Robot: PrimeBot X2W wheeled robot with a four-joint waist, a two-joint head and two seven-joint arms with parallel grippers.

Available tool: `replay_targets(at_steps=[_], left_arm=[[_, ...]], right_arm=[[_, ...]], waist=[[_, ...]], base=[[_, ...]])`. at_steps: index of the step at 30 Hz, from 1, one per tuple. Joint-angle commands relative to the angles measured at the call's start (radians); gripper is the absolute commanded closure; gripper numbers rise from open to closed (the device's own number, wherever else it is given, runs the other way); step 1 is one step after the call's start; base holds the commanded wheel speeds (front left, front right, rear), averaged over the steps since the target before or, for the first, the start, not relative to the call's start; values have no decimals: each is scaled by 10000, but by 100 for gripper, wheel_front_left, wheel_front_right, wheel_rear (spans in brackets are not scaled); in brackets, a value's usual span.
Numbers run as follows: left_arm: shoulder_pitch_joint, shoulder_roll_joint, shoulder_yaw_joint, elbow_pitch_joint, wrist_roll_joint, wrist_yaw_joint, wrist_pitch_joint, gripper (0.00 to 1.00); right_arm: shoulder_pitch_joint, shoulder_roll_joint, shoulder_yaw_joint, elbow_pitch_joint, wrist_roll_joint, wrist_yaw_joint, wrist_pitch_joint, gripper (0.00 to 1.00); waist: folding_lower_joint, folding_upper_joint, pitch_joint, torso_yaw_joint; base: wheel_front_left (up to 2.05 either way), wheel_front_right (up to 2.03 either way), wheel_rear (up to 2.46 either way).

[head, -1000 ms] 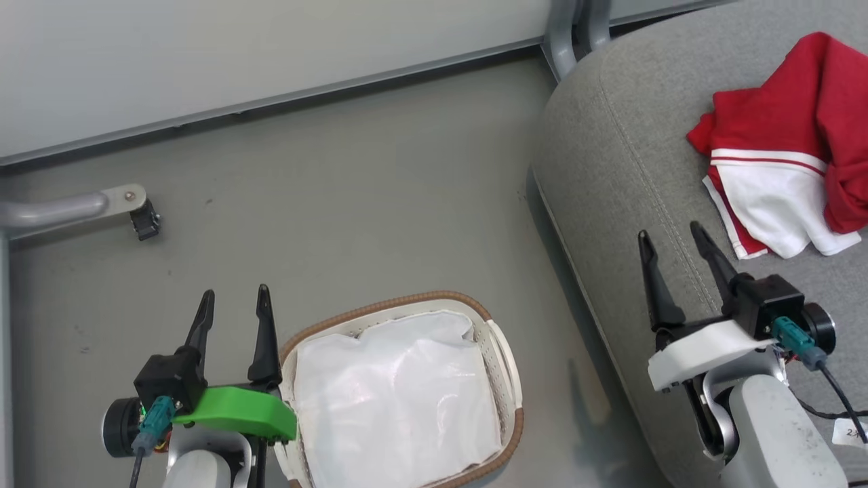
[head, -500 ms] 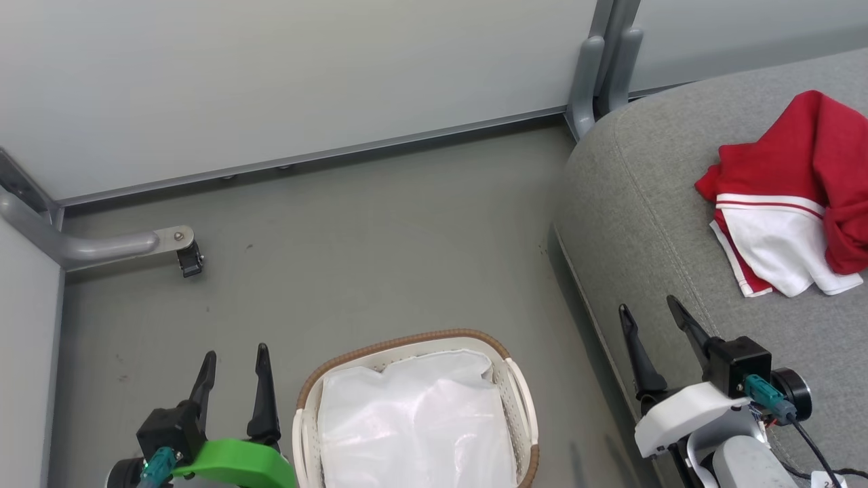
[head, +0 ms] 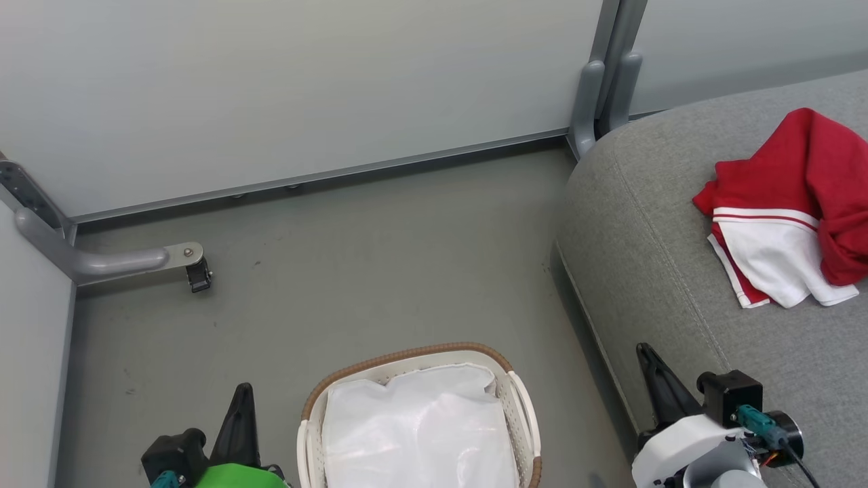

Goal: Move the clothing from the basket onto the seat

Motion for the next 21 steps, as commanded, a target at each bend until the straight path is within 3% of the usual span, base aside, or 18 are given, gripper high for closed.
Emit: replay_targets(at_steps=[1,21], left_arm=[[-84,15,100,-151,-427,-33,95,100],[-420,26,594,-435,-3654,-205,1019,100]], right_arm=[[-100,-36,-87,-164,479,0,88,100],[-164,-32,-610,-482,4089,-3,1020,100]], waist=[[1,0,-5,4],[1,0,-94,59]], base=[[0,0,0],[0,0,0]])
